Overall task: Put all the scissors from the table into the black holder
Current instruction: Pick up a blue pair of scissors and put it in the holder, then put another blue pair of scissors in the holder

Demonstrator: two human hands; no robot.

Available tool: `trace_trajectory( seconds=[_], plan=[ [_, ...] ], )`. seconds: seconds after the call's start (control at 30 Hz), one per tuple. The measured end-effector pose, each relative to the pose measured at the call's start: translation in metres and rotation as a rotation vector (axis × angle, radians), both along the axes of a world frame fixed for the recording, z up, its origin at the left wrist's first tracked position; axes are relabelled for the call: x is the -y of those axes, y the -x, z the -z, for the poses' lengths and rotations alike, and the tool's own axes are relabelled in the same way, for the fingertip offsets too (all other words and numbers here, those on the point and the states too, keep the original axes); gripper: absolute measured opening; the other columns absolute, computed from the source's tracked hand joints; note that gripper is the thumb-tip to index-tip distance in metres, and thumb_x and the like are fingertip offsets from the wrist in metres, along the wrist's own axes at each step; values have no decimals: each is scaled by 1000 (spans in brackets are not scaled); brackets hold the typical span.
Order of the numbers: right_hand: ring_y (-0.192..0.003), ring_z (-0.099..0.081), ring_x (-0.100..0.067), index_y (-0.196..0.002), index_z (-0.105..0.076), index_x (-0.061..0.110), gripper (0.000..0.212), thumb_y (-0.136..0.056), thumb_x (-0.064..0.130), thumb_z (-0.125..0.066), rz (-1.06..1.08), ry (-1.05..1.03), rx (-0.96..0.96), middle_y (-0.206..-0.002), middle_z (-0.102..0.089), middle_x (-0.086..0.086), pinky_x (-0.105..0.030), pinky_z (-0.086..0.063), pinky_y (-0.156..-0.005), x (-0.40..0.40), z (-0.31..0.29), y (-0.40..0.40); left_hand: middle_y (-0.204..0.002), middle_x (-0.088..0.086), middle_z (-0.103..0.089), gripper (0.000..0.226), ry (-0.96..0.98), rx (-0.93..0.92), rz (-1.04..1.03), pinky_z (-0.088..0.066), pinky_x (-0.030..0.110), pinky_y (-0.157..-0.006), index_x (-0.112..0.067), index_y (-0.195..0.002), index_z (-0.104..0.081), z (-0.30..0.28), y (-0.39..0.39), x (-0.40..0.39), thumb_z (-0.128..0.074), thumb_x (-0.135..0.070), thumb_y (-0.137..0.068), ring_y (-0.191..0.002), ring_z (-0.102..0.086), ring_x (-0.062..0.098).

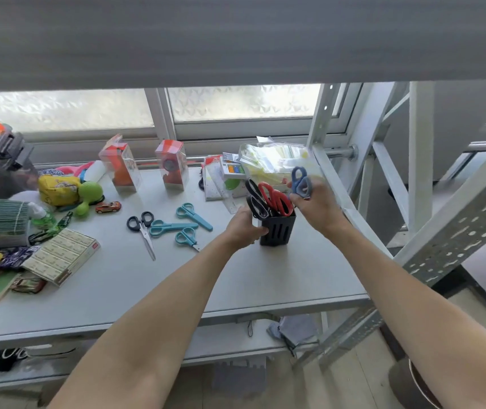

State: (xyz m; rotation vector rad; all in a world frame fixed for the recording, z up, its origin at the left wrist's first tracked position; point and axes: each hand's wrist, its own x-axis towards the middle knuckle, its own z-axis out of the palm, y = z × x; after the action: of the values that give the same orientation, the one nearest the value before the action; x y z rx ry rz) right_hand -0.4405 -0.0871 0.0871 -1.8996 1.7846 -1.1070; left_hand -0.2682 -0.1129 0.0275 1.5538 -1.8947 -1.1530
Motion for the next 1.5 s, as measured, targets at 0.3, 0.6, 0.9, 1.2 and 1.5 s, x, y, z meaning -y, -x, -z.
trace_trajectory(
  seconds=[0.3,0.6,0.9,1.2,1.5],
  plan=[
    [-72,-54,-31,-75,-56,7,22,-94,19,-56,-105,-199,-371,-79,-56,-12,-32,-39,-62,19,10,6,-118,16,-62,35,-21,-59,0,-58,35,-69,-5,-121,-60,-5,4,1,-65,-3,-87,-92,-62,25],
    [-82,-60,-20,-119,-66,17,33,-88,9,-62,-121,-280,-177,-104,-57,-8,-33,-53,-83,6,13,9,-125,15,-58,36,-9,-116,9,-60,37,-69,-9,-120,-57,-9,4,-5,-61,4,-87,-101,-65,33],
    [-67,-55,-10,-107,-55,10,15,-94,9,-48,393,142,291,-81,-60,-4,-28,-45,-68,-57,48,-35,-149,5,-43,70,-43,-125,47,-59,34,-77,-19,-150,-37,-1,-26,-8,-59,6,-88,-92,-66,28],
    [-71,-53,-10,-114,-61,15,23,-92,11,-56,-162,-20,-54,-102,-60,-1,-26,-46,-69,-51,94,-136,-123,15,-63,30,103,147,-609,-48,36,-100,-6,-115,-65,32,-137,9,-50,-5,-90,-113,-61,30],
    [-98,-61,-36,-118,-53,5,24,-95,12,-50,-170,-452,-519,-127,-41,-13,-37,-45,-76,-3,97,-202,-123,28,-56,18,-82,318,-449,-44,33,-98,-7,-80,-65,45,-155,-1,-49,-7,-87,-115,-55,37]
  ],
)
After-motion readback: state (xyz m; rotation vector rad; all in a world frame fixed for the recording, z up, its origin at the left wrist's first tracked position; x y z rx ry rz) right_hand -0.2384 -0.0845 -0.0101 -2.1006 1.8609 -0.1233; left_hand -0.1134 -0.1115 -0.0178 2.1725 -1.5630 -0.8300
